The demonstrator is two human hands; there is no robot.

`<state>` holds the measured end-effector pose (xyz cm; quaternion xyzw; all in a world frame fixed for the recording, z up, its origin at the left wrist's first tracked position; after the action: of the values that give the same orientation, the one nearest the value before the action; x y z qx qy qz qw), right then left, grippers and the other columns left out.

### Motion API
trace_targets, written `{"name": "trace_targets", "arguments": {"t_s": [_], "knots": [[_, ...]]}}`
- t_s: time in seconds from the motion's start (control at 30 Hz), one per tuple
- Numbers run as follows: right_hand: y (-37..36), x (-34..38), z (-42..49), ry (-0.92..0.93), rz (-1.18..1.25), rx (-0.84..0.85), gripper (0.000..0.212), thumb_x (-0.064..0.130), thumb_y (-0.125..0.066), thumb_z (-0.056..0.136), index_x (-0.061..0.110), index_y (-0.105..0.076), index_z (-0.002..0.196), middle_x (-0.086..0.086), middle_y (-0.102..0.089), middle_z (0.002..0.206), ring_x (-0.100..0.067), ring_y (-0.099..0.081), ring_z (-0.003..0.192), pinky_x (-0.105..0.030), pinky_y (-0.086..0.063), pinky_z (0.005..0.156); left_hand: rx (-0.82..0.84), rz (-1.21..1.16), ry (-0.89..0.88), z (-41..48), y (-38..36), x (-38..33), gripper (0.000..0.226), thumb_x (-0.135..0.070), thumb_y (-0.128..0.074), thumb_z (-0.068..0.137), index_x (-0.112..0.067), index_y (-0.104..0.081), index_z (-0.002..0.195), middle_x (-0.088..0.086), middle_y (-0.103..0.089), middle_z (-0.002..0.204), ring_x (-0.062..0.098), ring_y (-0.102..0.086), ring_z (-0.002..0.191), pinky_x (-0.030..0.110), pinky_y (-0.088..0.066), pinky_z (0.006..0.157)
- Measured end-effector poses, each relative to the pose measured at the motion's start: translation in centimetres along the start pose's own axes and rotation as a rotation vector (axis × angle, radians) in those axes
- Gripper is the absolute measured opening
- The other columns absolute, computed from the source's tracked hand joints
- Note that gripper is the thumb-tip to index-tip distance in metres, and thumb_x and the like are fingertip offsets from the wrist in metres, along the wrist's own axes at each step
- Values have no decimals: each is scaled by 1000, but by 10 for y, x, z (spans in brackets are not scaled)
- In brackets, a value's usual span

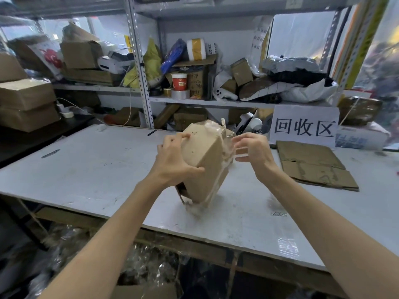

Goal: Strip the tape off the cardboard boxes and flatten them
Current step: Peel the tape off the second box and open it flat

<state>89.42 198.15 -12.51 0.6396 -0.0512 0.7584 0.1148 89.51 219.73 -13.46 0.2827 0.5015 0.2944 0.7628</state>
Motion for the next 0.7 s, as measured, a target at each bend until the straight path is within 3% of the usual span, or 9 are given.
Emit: {"name": "trace_targets", "arguments": {"t_s": [0.07,0.13,0.23,0.33,0.4,0.47,0.57,0.63,0.7], "knots": [[0,14,-1,119,-17,-46,28,26,-57,75,10,-69,94,-7,-68,91,-22,-64,87,-37,-55,74,1,54,-92,0,-1,-9,104,-47,-85,60,-30,-31,147,2,-34,137,23,-32,121,45,-37,103],[-1,29,-2,306,-294,-79,37,42,-70,78,14,-67,100,0,-63,94,-14,-61,86,-30,-52,74,-2,128,-205,-7,-4,-18,111,-52,-79,53,-30,-27,150,1,-36,138,23,-33,121,41,-37,99],[-6,33,0,472,-768,3,27,32,-81,73,10,-73,87,-1,-65,82,-11,-59,72,-21,-46,65,-39,148,-262,-18,-9,-23,113,-54,-72,50,-30,-25,150,1,-38,139,20,-35,119,41,-39,96],[-5,27,5,522,-917,-36,12,13,-69,84,1,-72,80,-12,-69,83,-24,-64,80,-31,-49,73,-68,117,-262,-22,-11,-20,114,-54,-71,51,-26,-24,151,3,-40,138,20,-35,116,41,-40,95],[12,23,11,440,-706,-148,14,12,-63,90,3,-64,80,-13,-67,83,-27,-66,78,-33,-50,71,-58,0,-157,-19,-7,-9,117,-51,-74,52,-26,-19,153,2,-36,139,19,-32,118,41,-38,98],[31,17,20,256,-310,-194,15,13,-58,94,8,-56,80,-13,-67,83,-24,-71,69,-39,-57,69,-25,-118,-49,-18,-3,8,119,-49,-77,54,-29,-14,154,-4,-31,137,17,-30,122,44,-37,104],[52,7,32,6,136,-203,8,5,-47,98,1,-51,92,-25,-64,101,-28,-72,72,-42,-60,72,40,-248,44,-21,-3,21,120,-45,-77,56,-34,-8,154,-13,-24,130,19,-29,128,52,-42,107],[55,6,34,-67,128,-169,3,1,-46,97,1,-49,97,-27,-62,107,-27,-71,76,-37,-60,68,55,-338,97,-18,-6,20,124,-42,-78,53,-34,-7,154,-13,-24,132,22,-30,130,54,-46,103],[49,5,31,-26,-49,-106,19,-4,-56,91,5,-47,105,-22,-60,108,-23,-69,83,-32,-60,63,44,-403,156,-13,-8,20,127,-38,-78,50,-33,-7,155,-7,-28,136,25,-34,131,54,-49,99]]}}
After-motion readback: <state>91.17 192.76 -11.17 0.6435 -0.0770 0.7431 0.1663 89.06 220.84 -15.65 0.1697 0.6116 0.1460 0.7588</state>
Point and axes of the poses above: each hand's wrist, its own z-axis towards the middle knuckle, its own y-axis out of the back of the hand, x = y × z, the point moved 4 cm from there along z, towards the middle knuckle
